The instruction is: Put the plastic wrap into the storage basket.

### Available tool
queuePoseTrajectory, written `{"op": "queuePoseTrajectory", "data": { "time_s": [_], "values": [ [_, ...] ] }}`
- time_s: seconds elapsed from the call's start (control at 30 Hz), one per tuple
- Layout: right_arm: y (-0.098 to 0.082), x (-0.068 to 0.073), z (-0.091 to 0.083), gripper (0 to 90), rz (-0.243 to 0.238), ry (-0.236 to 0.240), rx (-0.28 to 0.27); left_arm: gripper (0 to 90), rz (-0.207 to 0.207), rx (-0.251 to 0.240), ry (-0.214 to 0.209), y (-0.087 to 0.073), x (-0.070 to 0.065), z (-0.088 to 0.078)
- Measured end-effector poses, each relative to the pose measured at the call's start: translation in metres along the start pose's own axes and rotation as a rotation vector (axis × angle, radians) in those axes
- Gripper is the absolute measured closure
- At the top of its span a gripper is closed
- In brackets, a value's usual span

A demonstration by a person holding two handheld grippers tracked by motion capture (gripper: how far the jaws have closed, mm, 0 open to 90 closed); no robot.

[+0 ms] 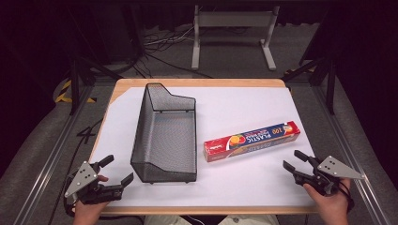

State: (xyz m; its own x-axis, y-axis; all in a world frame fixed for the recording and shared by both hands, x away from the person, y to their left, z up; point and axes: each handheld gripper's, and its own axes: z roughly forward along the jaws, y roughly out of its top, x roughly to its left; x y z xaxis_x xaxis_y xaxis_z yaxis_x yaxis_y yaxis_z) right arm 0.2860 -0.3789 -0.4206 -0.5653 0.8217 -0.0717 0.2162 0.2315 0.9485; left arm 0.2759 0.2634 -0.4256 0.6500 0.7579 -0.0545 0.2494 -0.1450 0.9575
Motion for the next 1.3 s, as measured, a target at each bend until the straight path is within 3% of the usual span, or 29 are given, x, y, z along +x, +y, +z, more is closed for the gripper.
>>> {"op": "queuePoseTrajectory", "data": {
  "time_s": [0.33, 0.53, 0.83, 1.2, 1.3],
  "values": [
    [0.004, 0.002, -0.002, 43.2, -0.003, 0.011, -0.006, 5.8, 0.002, 0.007, -0.003, 0.000, 0.000, 0.001],
    [0.013, 0.009, 0.002, 61.8, -0.002, 0.081, 0.007, 5.9, 0.002, 0.008, 0.000, 0.000, 0.000, 0.001],
    [0.031, 0.029, 0.025, 90.0, -0.014, 0.212, 0.060, 6.0, 0.010, 0.007, -0.002, 0.000, 0.001, 0.002],
    [0.052, 0.052, 0.055, 90.0, -0.042, 0.311, 0.076, 6.0, 0.007, 0.016, -0.005, 0.001, 0.000, 0.003],
    [0.060, 0.063, 0.074, 90.0, -0.055, 0.357, 0.071, 6.1, 0.010, 0.012, -0.003, 0.001, 0.000, 0.003]
  ]
}}
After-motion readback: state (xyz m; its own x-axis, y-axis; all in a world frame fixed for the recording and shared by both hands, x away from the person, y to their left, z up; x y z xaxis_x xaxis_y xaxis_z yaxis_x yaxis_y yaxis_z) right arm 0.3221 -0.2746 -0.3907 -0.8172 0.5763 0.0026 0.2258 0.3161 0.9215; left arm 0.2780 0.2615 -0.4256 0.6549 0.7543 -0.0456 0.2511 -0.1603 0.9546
